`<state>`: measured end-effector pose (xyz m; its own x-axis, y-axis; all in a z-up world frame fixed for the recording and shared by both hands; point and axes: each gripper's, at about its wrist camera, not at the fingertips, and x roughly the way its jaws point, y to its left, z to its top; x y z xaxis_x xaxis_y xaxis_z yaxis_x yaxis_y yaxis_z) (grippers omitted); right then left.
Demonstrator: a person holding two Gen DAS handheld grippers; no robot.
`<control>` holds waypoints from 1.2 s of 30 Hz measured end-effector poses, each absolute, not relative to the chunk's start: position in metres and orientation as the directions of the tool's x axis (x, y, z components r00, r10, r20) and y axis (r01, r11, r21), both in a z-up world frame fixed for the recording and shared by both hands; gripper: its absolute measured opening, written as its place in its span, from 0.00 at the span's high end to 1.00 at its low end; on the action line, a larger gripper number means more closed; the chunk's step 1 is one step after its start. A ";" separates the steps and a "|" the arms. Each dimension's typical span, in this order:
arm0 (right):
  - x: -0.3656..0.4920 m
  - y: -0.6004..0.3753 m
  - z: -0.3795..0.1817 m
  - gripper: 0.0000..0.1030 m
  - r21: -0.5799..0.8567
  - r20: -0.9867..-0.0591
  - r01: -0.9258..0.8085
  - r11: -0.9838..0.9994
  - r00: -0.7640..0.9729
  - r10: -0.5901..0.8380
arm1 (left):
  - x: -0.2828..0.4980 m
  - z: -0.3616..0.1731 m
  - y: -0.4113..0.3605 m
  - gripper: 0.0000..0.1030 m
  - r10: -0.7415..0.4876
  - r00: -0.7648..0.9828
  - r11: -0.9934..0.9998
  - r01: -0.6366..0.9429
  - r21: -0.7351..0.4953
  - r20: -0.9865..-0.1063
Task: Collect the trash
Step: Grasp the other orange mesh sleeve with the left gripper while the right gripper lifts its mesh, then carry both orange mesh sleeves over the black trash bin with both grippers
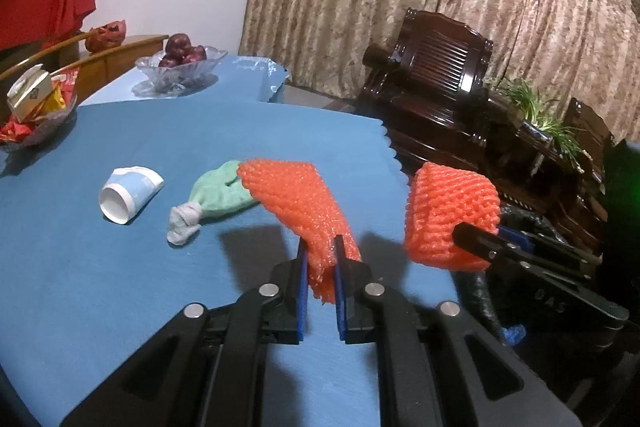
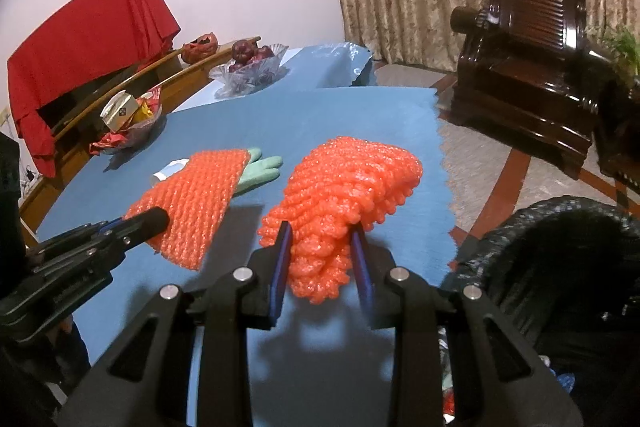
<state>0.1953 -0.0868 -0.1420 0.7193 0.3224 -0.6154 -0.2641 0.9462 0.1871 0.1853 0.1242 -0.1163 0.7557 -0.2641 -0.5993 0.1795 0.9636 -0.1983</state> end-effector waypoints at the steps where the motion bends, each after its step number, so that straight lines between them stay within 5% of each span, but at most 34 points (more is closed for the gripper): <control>1: 0.192 -0.089 -0.140 0.72 0.186 -0.613 -0.262 0.947 0.722 0.320 | 0.184 -0.115 0.123 0.89 -0.264 0.757 0.964 0.180 -0.197 -0.597; 36: 0.094 -0.193 -0.094 0.72 0.137 -0.550 -0.097 0.986 0.820 0.157 | 0.131 -0.077 0.022 0.89 -0.399 0.734 0.913 0.375 -0.162 -0.549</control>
<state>0.0936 -0.1927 -0.0938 0.8204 0.1569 -0.5499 -0.0967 0.9858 0.1369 0.1308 0.0215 -0.0767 0.7343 -0.3993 -0.5490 0.3752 0.9127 -0.1619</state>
